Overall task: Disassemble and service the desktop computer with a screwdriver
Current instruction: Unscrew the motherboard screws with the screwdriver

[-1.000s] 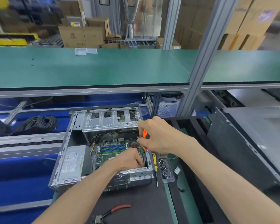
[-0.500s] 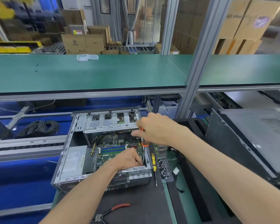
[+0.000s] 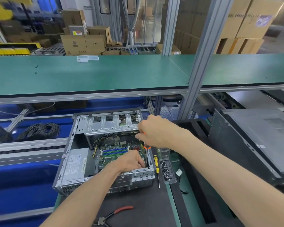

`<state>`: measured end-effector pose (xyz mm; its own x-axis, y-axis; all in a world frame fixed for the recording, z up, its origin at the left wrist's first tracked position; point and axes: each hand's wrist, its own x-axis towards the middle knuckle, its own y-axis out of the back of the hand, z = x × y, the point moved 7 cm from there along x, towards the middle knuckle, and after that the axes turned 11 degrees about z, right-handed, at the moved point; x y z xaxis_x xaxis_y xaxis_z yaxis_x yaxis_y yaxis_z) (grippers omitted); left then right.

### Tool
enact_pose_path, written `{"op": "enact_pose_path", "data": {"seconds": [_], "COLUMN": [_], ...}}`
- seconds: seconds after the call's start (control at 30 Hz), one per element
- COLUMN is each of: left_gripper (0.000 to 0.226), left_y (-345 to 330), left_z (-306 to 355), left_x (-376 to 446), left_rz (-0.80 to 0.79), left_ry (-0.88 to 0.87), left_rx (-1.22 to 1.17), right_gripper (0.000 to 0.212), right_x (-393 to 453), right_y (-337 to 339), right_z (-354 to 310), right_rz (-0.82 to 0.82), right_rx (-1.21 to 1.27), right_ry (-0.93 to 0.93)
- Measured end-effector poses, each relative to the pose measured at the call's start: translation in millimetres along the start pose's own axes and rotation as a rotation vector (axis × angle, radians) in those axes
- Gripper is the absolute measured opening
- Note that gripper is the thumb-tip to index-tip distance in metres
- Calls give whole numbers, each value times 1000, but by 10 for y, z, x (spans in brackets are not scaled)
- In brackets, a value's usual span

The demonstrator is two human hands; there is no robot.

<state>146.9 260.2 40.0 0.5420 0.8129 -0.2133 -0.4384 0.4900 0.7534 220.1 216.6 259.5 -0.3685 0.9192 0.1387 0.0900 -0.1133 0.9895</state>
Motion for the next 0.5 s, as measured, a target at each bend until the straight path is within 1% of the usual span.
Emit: {"op": "enact_pose_path", "data": {"seconds": [0.1,0.13,0.2,0.23,0.27,0.3,0.33,0.37,0.4,0.43,0.5], "left_gripper": [22,21,21,21,22,22,23,24,24,25,25], "left_y": [4,3,-2,-6,-9,-9,-9,-12,-21,-31,-37], "left_z": [-14,-16,-14,-14,-12,-8,-4,-4,-8,-16,-31], "left_x": [-7,-10,-3,6,15,19,21,24,30,37,41], "left_rz": [4,2,-5,-9,-10,-9,-7,-8,-9,-11,-7], "left_ry": [0,-3,-7,-13,-22,-29,-34,-33,-27,-20,-18], "left_rx": [15,21,31,31,31,35,37,36,31,30,41], "right_gripper": [6,9,27,28,23,12,16,32,40,39,23], "right_x": [13,5,-21,-37,-42,-32,-11,2,16,31,48], "right_y": [-13,-1,16,22,19,28,45,52,48,40,4], "right_z": [-109,-120,-122,-133,-129,-105,-68,-41,-28,-42,-117], "right_rz": [-82,-112,-180,-193,-170,-122,-51,-1,19,25,-34], "right_rx": [89,126,236,273,276,230,143,14,-91,-127,-31], "right_ry": [103,119,122,126,119,97,67,39,15,17,62]}}
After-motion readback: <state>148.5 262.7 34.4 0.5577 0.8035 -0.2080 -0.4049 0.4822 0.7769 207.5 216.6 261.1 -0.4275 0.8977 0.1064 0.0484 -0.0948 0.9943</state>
